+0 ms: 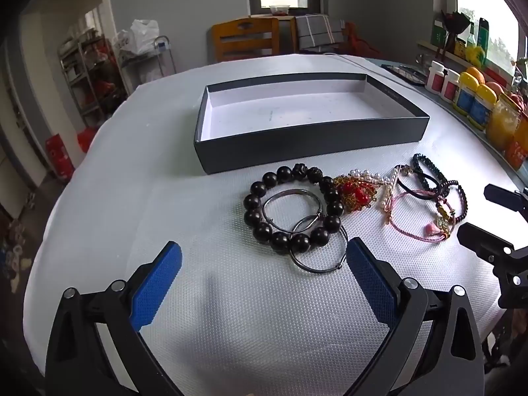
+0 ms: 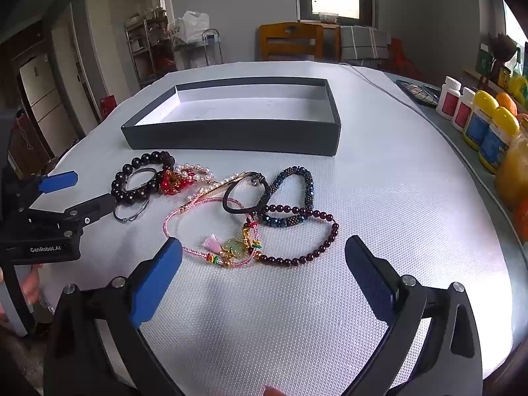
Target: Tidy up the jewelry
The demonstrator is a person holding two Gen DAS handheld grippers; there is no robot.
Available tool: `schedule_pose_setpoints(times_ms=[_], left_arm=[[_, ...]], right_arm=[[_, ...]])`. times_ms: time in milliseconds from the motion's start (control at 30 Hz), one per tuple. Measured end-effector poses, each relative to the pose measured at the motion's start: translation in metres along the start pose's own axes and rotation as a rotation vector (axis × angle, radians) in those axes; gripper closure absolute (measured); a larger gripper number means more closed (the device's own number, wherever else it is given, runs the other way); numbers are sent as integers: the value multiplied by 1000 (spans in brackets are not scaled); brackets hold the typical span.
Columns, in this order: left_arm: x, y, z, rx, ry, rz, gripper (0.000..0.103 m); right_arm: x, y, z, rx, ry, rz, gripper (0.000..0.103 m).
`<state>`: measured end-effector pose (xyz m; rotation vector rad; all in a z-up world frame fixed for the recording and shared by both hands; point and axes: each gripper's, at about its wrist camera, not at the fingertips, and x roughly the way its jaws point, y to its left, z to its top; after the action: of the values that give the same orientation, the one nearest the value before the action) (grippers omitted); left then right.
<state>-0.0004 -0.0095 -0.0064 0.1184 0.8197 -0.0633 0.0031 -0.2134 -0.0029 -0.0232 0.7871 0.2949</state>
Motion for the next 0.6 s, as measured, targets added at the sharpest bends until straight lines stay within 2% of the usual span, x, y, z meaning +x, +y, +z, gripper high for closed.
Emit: schedule_pose_setpoints(times_ms=[600], left_arm=[[-2, 5, 1, 1, 1, 4, 2]], right_arm=[[-1, 0, 1, -1, -1, -3, 6]])
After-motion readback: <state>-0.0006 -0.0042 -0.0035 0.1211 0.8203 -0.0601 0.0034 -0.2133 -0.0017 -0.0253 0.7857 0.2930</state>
